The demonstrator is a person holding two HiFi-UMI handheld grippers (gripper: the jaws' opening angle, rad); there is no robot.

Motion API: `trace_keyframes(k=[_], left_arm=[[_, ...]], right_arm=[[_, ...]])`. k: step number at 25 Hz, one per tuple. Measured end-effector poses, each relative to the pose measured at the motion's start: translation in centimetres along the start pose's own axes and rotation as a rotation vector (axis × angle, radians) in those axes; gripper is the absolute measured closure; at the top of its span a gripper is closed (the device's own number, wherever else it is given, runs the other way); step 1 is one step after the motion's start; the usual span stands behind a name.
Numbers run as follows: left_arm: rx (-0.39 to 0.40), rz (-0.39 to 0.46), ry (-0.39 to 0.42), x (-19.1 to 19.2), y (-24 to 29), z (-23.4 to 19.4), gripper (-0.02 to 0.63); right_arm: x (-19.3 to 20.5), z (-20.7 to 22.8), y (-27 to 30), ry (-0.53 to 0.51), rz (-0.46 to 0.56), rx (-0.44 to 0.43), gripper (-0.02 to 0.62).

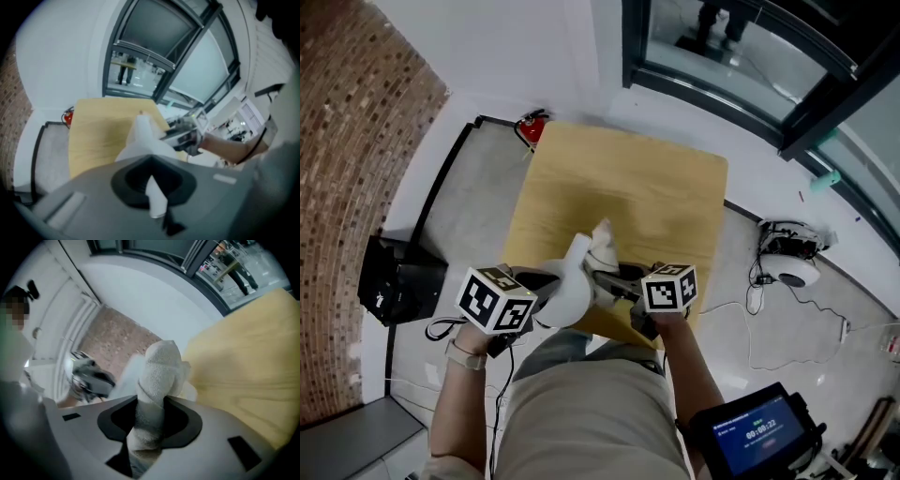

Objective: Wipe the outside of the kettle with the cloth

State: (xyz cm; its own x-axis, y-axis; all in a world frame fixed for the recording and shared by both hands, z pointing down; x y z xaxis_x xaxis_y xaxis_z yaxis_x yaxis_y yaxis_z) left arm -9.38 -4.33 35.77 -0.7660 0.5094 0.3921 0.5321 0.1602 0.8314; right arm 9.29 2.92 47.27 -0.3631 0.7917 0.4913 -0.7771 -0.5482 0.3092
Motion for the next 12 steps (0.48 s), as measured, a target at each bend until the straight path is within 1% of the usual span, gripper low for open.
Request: trace_keyframes(k=[1,2,3,4,6,9,10,11,12], left_arm=[[0.001,-0.002,0.001,0.1,-0.1,-0.2,0.607],[0.004,-0.002,0.001,0.1,-0.2,-0.3,0.607],[0.008,-0.002,0.001,0.0,-0.1,-0.4,0.607],[0.011,-0.002,0.002,0.0,0.1,-0.4,0.607],[0.009,-0.005,0.006,0.0,0.3,-0.3,0.607],[0.010,-0.006,0.003,-0.3,0.7,-0.2,0.607],[0.015,0.002,-0.014,-0.2,0.7,-0.3,0.607],[0.014,0.019,-0.045,0.0,0.6,-0.4,0.606],[0.005,0.047,-0.089,0.7,0.2,-0.5,0.606]], right_arm=[[-1.2,-2.0,-0.6,-0.030,0.043,-0.060,0.449],[-2.0,-3.4,-1.0,-0.062,0.068,-0.093,0.449],[-2.3,-3.8,-1.2,-0.080,0.077,-0.102,0.449],[-2.0,-3.4,-1.2,-0.073,0.078,-0.094,0.449],[-0.4,-0.8,-0.5,-0.002,0.048,-0.035,0.449],[3.2,4.2,1.0,0.112,-0.061,0.106,0.449],[4.1,5.3,1.2,0.131,-0.096,0.139,0.449],[4.7,6.1,1.2,0.129,-0.132,0.167,0.449],[4.9,6.4,1.0,0.105,-0.163,0.195,0.449]])
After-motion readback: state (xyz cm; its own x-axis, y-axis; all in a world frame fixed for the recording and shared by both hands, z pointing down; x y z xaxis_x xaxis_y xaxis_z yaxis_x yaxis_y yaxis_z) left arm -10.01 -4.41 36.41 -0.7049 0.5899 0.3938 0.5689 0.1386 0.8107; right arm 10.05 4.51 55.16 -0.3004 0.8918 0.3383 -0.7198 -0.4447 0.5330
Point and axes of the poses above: the fingertips, and each gripper's own axes: y forward along the fingers, z to its right, x out of its underside, the point moved 9 cm from there along -y, backward along the fingers, and after that the axes turned 3 degrees about -z, right-handed, at the moved point
